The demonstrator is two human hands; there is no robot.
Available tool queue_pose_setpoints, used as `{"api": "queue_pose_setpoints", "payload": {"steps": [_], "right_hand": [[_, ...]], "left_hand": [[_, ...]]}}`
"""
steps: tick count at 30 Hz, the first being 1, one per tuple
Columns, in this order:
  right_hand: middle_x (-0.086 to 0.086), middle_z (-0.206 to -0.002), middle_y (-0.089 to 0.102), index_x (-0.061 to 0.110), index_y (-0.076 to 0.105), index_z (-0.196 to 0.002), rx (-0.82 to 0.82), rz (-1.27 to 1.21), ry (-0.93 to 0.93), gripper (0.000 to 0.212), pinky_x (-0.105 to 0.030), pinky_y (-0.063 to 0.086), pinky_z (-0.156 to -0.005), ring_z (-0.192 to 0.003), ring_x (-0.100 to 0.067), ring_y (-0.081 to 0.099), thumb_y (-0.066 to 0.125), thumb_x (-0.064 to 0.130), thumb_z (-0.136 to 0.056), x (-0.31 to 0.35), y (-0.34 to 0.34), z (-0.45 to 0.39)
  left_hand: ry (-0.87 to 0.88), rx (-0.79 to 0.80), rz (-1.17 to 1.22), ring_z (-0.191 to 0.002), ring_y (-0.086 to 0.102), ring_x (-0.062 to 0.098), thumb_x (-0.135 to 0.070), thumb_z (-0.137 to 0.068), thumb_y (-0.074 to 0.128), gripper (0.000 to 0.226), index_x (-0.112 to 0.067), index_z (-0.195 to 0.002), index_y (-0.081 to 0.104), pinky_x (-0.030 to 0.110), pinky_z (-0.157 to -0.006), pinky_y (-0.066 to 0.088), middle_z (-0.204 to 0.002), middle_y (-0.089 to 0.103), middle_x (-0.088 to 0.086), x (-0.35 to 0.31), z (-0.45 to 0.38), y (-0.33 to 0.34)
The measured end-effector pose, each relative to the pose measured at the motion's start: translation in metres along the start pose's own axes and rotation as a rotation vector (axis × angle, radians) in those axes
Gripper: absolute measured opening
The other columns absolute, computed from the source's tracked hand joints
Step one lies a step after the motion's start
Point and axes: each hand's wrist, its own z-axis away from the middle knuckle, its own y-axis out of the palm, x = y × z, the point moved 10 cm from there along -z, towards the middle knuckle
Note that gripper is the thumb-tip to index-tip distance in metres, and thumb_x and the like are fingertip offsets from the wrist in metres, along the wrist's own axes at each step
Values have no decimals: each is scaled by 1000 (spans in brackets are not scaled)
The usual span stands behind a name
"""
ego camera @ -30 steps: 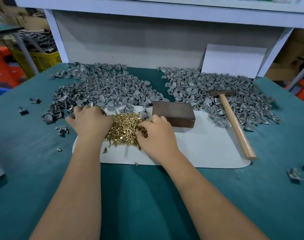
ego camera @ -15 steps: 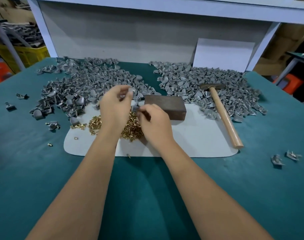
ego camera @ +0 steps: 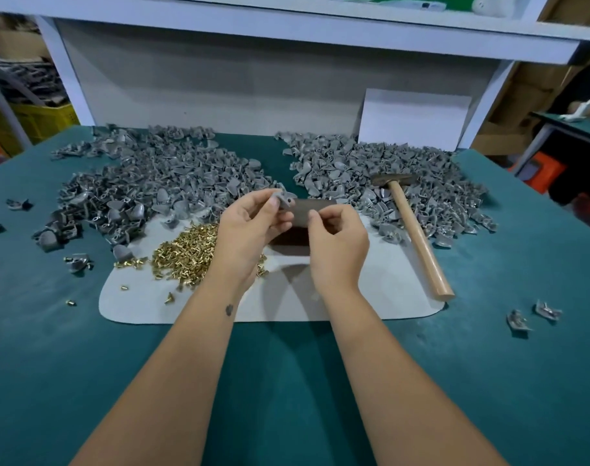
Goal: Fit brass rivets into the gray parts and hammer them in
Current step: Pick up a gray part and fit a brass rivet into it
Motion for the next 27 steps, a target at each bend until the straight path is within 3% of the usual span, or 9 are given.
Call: {"api": "queue_pose_setpoints", "payload": {"steps": [4,7,10,12,17,20,23,27], "right_hand": [[8,-82,59,25,54,-80,-45,34,74,14,-11,38,-62,-71,4,52,58,25,-94,-16,-15,-14],[-1,-99,56,18,53,-90,-16,108,99,14,-22,36,-67,-81,-10,50,48,28,-99,-24,-14,-18],[3,-100,51,19,50,-90,-9,180,68,14,-25,35,-73,-88,-14,48,45,28,-100,-22,-10,-16],[1,-97,54,21,48,-90,29,189,102,15,-26,36,-64,-83,-16,50,41,29,-101,-27,-6,-12],[0,-93,55,20,46,-88,-35,271,118,18,-26,31,-56,-74,-14,48,38,30,-101,-27,-13,-7],[6,-91,48,21,46,-87,-115,368,13,15,-29,33,-71,-83,-15,44,43,27,-100,-11,-18,-4],[12,-81,53,26,45,-86,-80,210,-38,13,-26,35,-65,-81,-13,49,44,27,-100,-4,-14,-5],[14,-76,56,27,51,-82,-83,98,-118,14,-16,38,-64,-76,-4,54,57,21,-93,10,-19,-11]], "left_hand": [[84,-121,-373,-87,64,0,-23,-102,52,17,-29,-90,62,24,-81,52,-97,68,-11,-7,0,-12],[47,-93,-487,-85,57,-10,-26,-104,45,14,-28,-95,56,22,-76,43,-97,63,-17,0,2,-10],[28,-75,-569,-85,57,3,-26,-104,43,13,-23,-99,56,27,-70,43,-98,64,-10,5,0,-10],[43,-99,-596,-81,56,11,-27,-104,44,13,-22,-102,56,30,-65,43,-98,64,-5,2,-1,-12],[58,-241,-684,-73,55,7,-30,-101,48,13,-21,-100,57,20,-50,37,-92,63,-6,-8,6,-26],[142,-292,-810,-83,55,12,-31,-99,51,8,-26,-93,55,21,-59,38,-93,60,-5,-23,10,-26],[167,-202,-641,-85,59,1,-30,-99,52,13,-35,-88,55,14,-66,43,-93,63,-13,-22,8,-13],[187,-45,-517,-97,67,5,-20,-101,52,16,-31,-106,63,36,-89,56,-99,71,-7,-16,6,2]]}}
